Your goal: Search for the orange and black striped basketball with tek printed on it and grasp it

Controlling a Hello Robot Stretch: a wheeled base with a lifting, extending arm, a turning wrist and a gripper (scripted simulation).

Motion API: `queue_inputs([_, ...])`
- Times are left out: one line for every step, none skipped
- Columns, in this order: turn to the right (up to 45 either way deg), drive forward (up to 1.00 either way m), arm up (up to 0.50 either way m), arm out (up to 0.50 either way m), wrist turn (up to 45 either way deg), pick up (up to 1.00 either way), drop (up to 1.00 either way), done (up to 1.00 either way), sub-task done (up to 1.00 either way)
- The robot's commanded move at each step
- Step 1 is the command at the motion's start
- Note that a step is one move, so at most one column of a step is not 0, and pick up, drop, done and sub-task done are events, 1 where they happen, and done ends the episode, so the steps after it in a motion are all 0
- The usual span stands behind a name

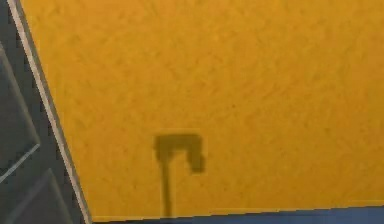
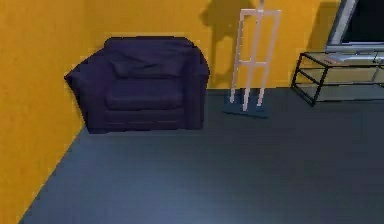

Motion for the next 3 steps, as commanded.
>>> queue_inputs([45.0, 0.00, 0.00, 0.00, 0.0, 0.00, 0.00, 0.00, 0.00])
queue_inputs([12.0, 0.00, 0.00, 0.00, 0.0, 0.00, 0.00, 0.00, 0.00])
queue_inputs([0.0, 0.00, 0.18, 0.00, 0.0, 0.00, 0.00, 0.00, 0.00])
